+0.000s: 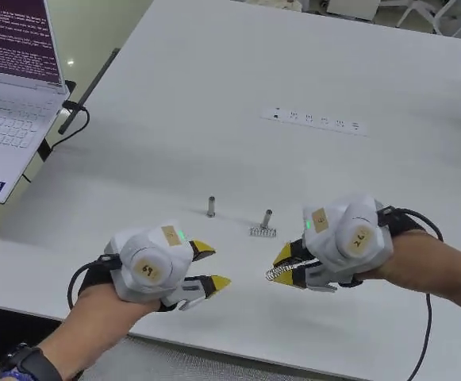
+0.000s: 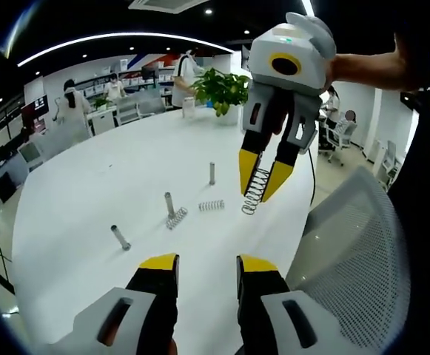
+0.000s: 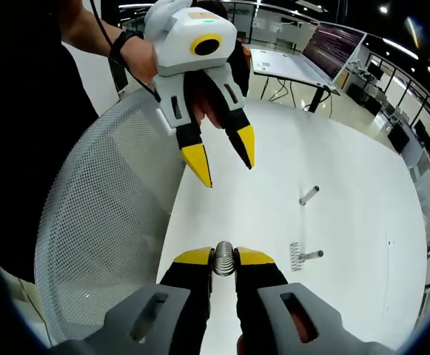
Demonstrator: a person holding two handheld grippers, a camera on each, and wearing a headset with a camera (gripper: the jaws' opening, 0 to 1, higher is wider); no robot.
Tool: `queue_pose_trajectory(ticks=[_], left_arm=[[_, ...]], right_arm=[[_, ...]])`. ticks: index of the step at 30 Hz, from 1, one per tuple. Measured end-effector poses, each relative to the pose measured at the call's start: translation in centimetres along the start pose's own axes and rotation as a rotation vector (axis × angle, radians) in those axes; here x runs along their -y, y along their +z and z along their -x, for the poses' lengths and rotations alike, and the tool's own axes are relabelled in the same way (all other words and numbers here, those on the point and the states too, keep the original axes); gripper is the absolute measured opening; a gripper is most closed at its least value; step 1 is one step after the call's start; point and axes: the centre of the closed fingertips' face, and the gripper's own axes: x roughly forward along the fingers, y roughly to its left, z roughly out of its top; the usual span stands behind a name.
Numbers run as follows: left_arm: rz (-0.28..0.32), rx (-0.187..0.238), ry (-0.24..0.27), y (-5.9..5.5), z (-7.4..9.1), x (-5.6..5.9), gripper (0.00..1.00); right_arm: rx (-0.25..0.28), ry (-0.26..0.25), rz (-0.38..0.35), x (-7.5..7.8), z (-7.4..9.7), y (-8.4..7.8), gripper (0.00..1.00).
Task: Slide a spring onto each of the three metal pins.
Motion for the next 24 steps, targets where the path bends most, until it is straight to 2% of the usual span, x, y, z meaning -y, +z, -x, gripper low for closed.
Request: queue_pose_trajectory(ticks=[6,15,24], left_arm=[[0.034,0.010,0.047,-0.5,1.4,-1.6,0.27],[0.063,0.008,0.077,-1.6,2.9,-2.7,0.34],[0.098,0.011,0.099,-2.5,3.8,-3.4,0.41]], right_arm=[[-0.003,0.006,0.007,0.5,-0.7,0.7,0.09],[-0.002,0.010,0.007,1.6,-1.5,1.9,0.09],[-0.012,-0.003,-0.009,3.4,-2.4,3.0,0.09]])
